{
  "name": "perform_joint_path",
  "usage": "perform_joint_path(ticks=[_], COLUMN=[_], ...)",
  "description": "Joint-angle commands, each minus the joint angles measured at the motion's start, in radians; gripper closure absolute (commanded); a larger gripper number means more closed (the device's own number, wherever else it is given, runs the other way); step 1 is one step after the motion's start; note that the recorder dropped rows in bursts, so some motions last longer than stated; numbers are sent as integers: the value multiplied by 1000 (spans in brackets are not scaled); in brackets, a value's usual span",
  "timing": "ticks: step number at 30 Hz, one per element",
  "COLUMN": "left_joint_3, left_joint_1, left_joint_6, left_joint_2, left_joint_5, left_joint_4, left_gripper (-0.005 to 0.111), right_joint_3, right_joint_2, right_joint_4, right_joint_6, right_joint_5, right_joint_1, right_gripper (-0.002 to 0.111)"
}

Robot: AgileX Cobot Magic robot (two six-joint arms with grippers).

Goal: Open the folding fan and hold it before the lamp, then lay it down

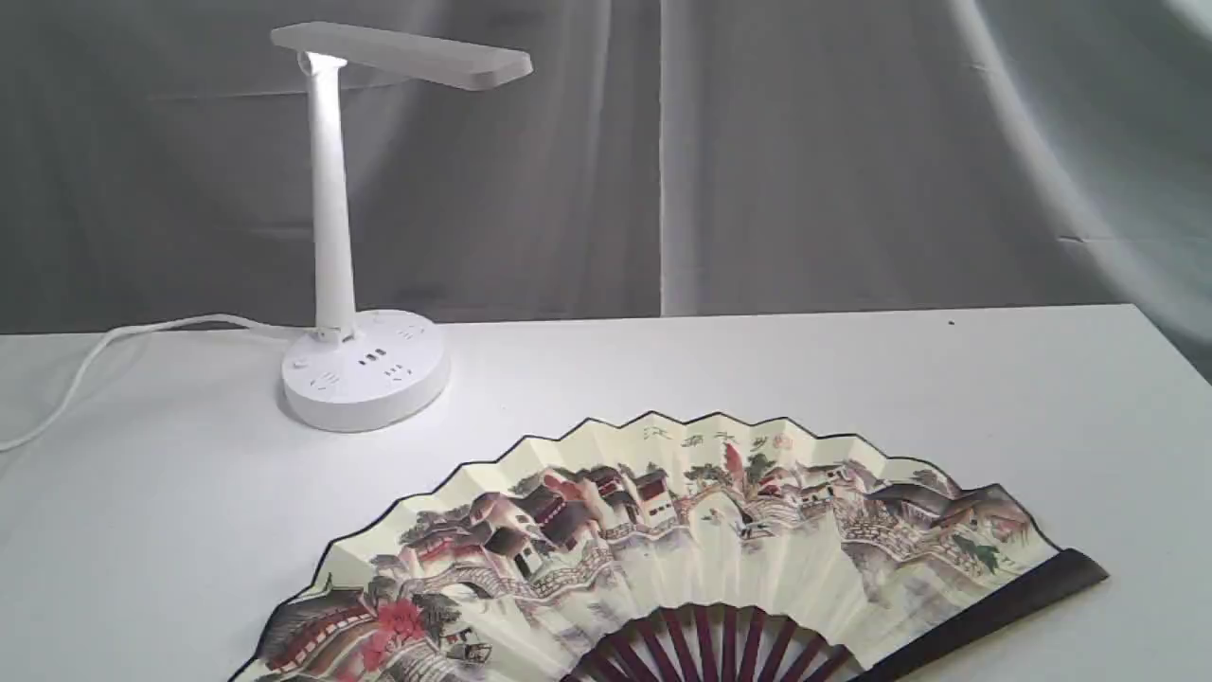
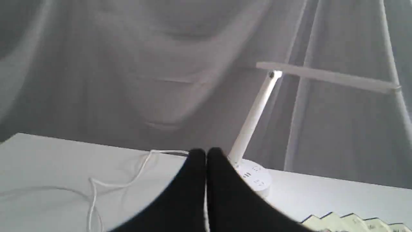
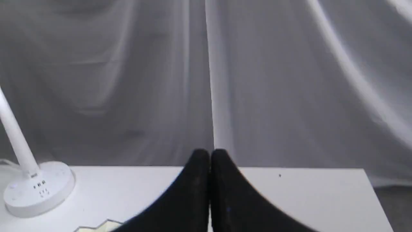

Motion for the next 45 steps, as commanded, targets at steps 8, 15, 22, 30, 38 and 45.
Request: perform_joint_path(ticks=[8,15,22,30,38,45], left_joint_3=[13,13,31,79,205,308], left_joint_1=[-10,-10,-10,-10,-10,-10], left_joint_6=[13,13,13,19,19,11], left_joint_2=[-17,-17,-17,-17,-17,-17], left_joint_5=[36,-16,-7,-24,-194,-306], left_joint_4=[-36,14,70,70,70,4], left_gripper=[107,107,107,107,107,107], right_joint_3=[215,349,422,691,863,863], right_joint_2=[-489,-764,-733,-733,-733,-733], right_joint_4=[30,79,54,51,89,106], right_joint_6=[-2,-16,-17,-17,-28,-35], right_joint_5=[5,62,36,-480,-704,-623], right_joint_1=[2,0,-1,-1,-1,-1], right_gripper=[108,108,108,108,108,108])
